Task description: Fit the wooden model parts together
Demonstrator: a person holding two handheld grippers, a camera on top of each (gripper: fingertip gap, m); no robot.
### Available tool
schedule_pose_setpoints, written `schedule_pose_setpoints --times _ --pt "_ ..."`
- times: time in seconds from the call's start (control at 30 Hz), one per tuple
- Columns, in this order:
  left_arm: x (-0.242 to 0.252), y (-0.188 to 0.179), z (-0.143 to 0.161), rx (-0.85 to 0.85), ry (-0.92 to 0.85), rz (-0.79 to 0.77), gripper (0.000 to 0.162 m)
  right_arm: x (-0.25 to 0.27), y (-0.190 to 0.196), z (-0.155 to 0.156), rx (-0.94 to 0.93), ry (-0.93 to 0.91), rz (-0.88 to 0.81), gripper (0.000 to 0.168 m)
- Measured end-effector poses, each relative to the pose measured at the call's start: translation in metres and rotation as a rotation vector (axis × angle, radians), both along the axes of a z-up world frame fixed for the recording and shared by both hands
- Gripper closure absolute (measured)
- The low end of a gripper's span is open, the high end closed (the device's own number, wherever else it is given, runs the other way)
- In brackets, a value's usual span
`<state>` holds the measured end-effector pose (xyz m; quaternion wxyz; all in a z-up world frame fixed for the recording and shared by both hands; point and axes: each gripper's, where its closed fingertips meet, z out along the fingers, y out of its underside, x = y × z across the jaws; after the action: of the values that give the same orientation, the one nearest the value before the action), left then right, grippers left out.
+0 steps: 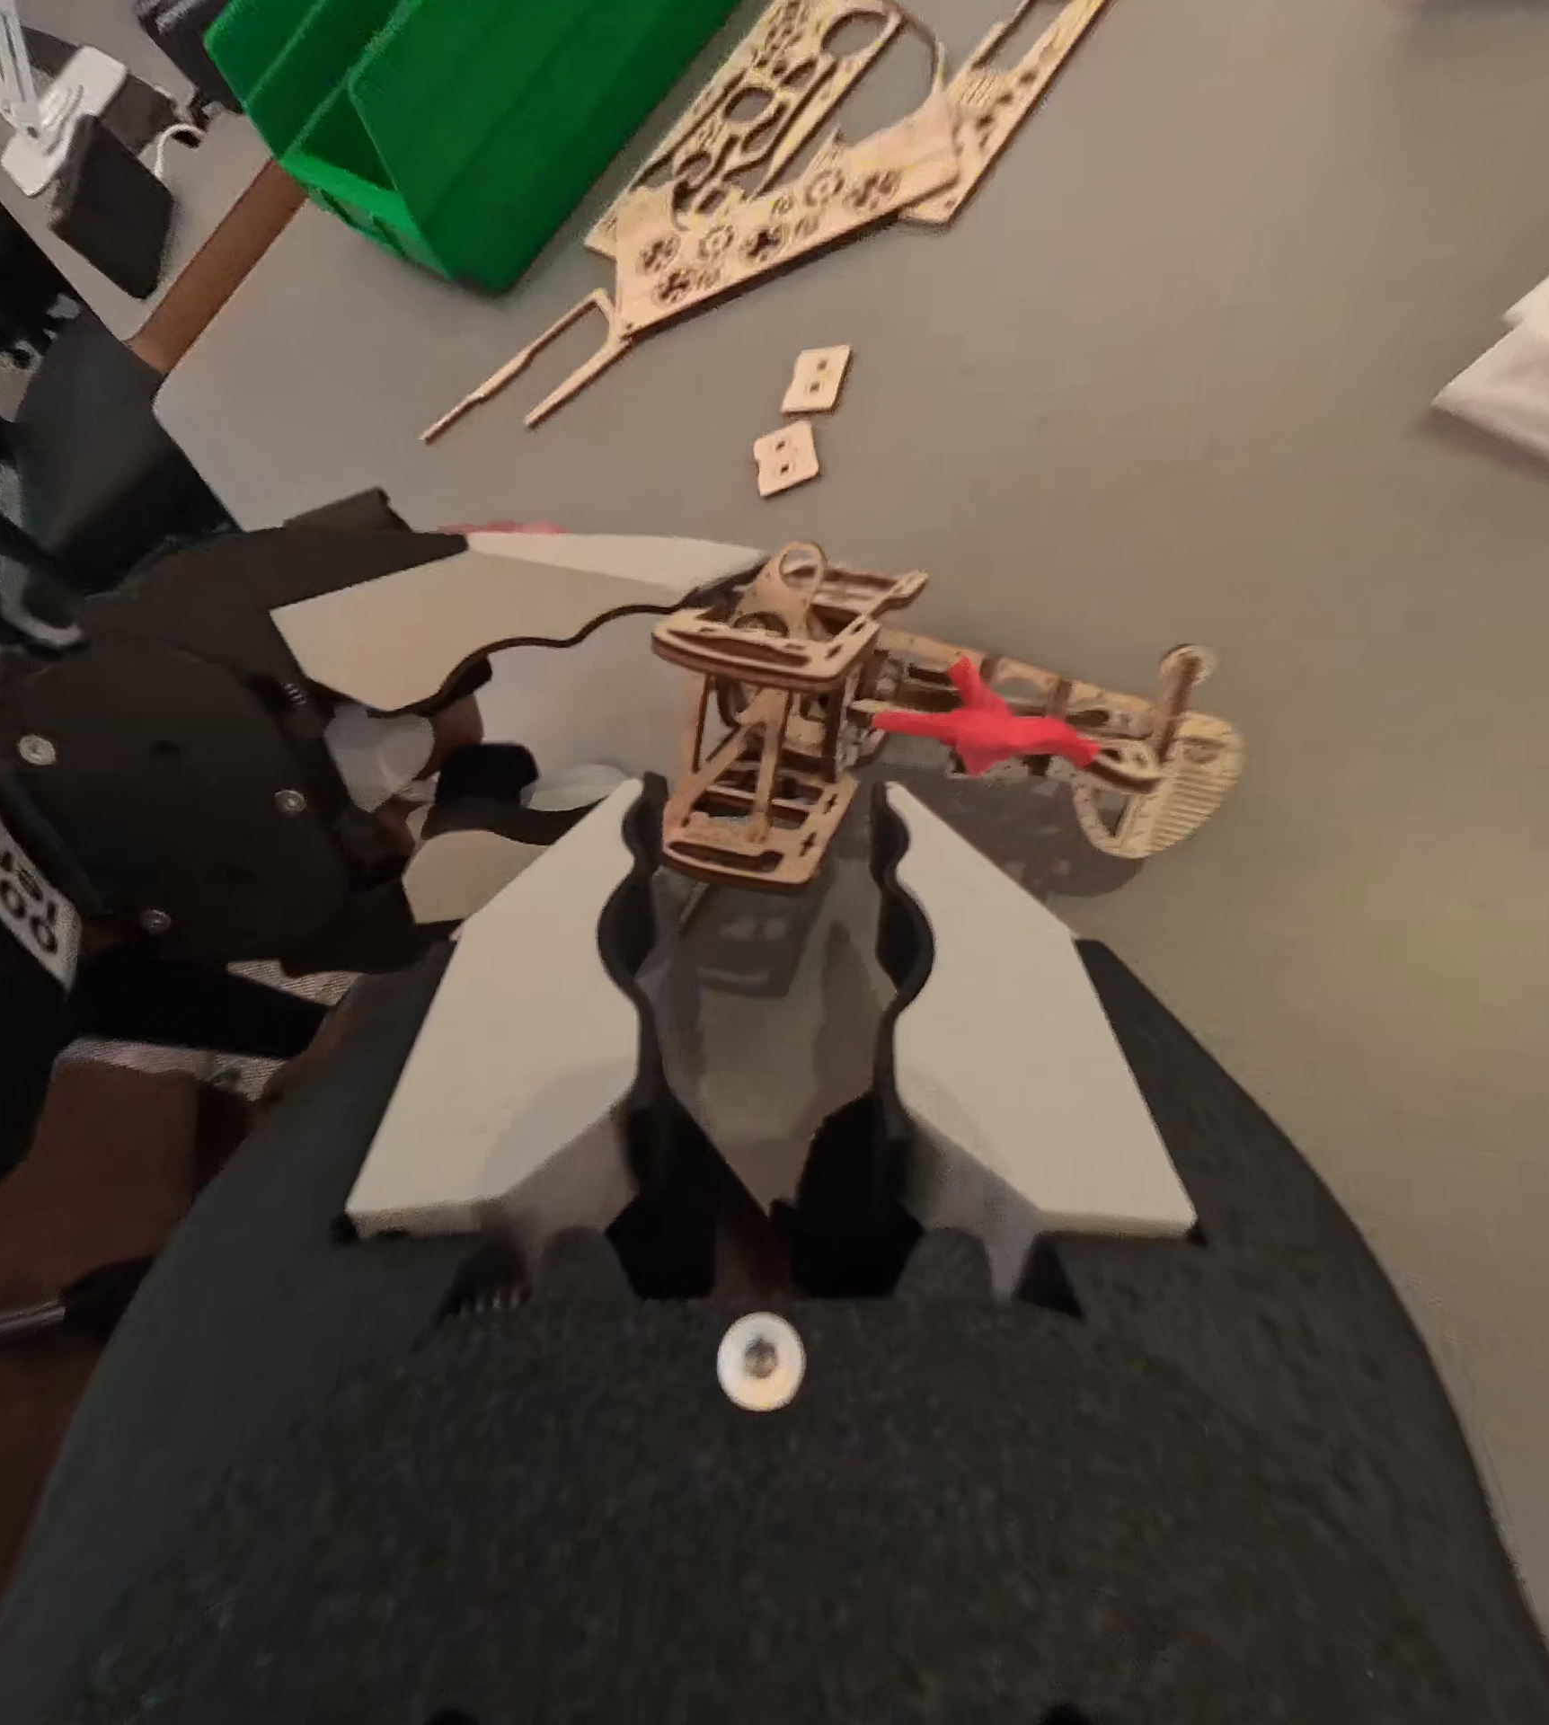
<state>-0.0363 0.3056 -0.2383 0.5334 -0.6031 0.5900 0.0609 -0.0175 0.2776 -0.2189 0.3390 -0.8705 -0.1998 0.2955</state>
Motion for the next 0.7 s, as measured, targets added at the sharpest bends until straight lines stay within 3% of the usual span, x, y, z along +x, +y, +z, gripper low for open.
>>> schedule_pose_setpoints --times 0.17,0.3,0.63,0.7 --pt "0.006 -0.005 -0.004 0.095 0.081 -0.009 0.110 -0.006 -0.006 -0.017 -0.043 0.055 -0.022 0.131" --pt "0.010 -0.008 -0.006 0.137 0.128 -0.020 0.110 -0.009 -0.011 -0.023 -0.050 0.078 -0.017 0.146" --pt "0.011 -0.010 -0.007 0.115 0.117 -0.027 0.112 -0.007 -0.012 -0.024 -0.007 0.052 0.001 0.146" --pt "0.012 -0.011 -0.008 0.125 0.124 -0.034 0.112 -0.003 -0.011 -0.026 -0.004 0.021 -0.008 0.136"
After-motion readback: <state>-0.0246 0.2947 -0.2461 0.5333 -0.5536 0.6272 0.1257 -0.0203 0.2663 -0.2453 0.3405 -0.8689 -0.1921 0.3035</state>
